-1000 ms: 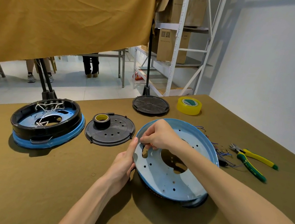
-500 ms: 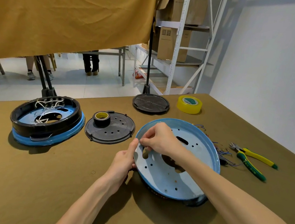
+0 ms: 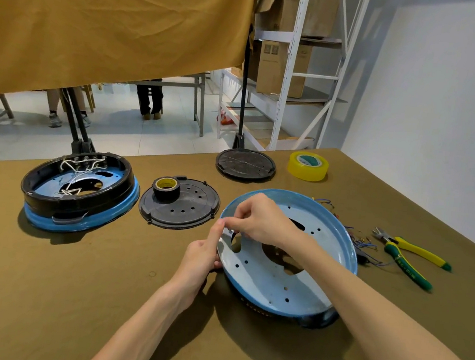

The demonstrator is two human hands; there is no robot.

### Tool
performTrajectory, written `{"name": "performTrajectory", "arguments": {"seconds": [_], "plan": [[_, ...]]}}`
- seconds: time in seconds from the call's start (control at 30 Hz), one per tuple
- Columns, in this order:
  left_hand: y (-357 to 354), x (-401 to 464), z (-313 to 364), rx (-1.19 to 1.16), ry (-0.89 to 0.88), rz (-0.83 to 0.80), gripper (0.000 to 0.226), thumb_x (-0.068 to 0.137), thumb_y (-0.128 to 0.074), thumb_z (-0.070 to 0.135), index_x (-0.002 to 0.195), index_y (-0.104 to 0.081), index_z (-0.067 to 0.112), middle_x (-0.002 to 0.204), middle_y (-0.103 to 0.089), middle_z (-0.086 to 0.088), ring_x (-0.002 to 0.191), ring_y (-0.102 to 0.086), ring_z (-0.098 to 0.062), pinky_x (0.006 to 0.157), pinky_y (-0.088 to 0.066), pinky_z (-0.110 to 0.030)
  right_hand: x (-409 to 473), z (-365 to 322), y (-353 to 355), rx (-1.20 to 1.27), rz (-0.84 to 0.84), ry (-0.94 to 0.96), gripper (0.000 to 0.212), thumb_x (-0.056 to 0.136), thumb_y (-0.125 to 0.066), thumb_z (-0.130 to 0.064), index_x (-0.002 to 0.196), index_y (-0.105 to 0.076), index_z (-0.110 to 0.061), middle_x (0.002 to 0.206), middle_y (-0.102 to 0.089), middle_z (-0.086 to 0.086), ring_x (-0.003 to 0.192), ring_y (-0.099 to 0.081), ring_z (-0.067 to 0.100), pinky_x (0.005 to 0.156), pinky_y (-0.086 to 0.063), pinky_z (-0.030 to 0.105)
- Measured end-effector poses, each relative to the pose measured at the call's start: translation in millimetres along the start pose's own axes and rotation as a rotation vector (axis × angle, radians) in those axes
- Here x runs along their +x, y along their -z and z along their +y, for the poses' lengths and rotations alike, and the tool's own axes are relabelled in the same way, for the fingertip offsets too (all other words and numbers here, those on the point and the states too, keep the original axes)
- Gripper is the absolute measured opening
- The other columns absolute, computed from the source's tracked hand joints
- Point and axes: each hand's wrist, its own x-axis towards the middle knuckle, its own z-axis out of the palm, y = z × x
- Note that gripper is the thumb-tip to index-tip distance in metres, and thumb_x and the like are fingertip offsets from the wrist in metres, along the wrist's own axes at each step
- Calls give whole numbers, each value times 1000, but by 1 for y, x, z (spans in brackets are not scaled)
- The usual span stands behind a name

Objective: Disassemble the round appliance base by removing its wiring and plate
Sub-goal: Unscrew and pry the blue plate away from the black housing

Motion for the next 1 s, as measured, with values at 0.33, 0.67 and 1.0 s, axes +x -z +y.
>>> {"name": "performTrajectory", "arguments": {"seconds": [0.33, 0.67, 1.0], "plan": [[2, 3, 0, 105, 34, 2, 61, 100, -41, 65, 107, -76, 16, 92, -80, -4, 85, -75, -17, 77, -53, -28, -6, 4, -6, -34, 13, 72, 36, 94, -72, -36, 67, -69, -12, 52, -63, -2, 46, -53, 4, 49, -41, 16], [35, -4, 20, 466, 144, 91, 43, 108, -34, 44, 136, -54, 18, 97, -69, -11, 74, -65, -22, 60, -59, -30, -77, 67, 63, -57, 613, -175, 38, 102, -56, -37, 69, -58, -18, 63, -59, -3, 61, -55, 16, 56, -40, 33], [29, -15, 25, 686, 117, 203, 34, 105, -47, 35, 125, -57, 10, 110, -62, -9, 96, -62, -24, 76, -58, -41, -118, 112, 52, -303, -26, -454, 26, 98, -56, -41, 105, -57, -16, 98, -65, 2, 87, -63, 19, 79, -56, 39]]}}
